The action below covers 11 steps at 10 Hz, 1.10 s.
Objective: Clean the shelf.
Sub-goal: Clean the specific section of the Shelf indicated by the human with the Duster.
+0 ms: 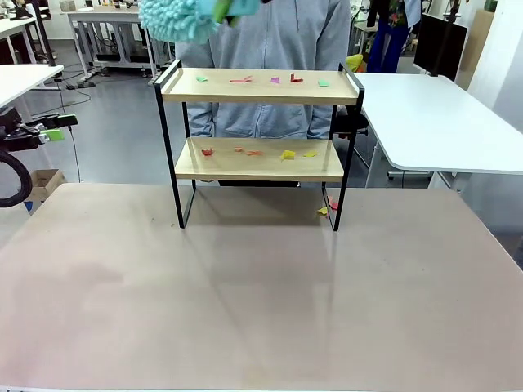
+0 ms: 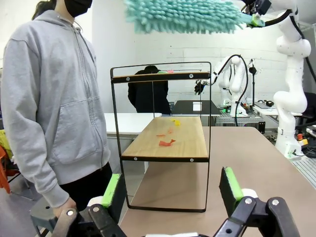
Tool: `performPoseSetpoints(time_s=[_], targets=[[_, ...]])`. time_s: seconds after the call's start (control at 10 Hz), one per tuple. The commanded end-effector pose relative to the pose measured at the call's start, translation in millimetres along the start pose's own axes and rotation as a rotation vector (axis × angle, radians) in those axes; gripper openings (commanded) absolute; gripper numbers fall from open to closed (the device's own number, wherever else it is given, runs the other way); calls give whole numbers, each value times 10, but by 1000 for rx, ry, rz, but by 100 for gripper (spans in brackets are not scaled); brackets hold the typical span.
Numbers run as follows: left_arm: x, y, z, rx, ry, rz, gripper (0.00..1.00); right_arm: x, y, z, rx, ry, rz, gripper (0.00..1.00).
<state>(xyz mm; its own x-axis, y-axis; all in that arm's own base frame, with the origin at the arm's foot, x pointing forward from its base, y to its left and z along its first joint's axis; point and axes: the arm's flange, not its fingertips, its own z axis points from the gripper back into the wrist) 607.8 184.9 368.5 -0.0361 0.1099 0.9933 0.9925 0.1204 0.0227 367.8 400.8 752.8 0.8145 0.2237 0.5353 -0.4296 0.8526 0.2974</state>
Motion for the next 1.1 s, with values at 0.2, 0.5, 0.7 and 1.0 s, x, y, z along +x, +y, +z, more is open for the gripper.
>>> performPoseSetpoints(time_s=[0.2, 0.5, 0.7, 1.0], targets=[[33, -15, -9, -6, 5, -6, 100, 409, 508, -553, -214, -82, -155, 13], [33, -15, -9, -6, 5, -6, 100, 415, 668, -792, -257, -106, -188, 13], [33, -15, -9, -6, 5, -6, 100, 367, 717, -867, -273, -83, -218, 13], [33, -15, -9, -6, 5, -6, 100, 278, 736, -994, -311, -51, -228, 13]])
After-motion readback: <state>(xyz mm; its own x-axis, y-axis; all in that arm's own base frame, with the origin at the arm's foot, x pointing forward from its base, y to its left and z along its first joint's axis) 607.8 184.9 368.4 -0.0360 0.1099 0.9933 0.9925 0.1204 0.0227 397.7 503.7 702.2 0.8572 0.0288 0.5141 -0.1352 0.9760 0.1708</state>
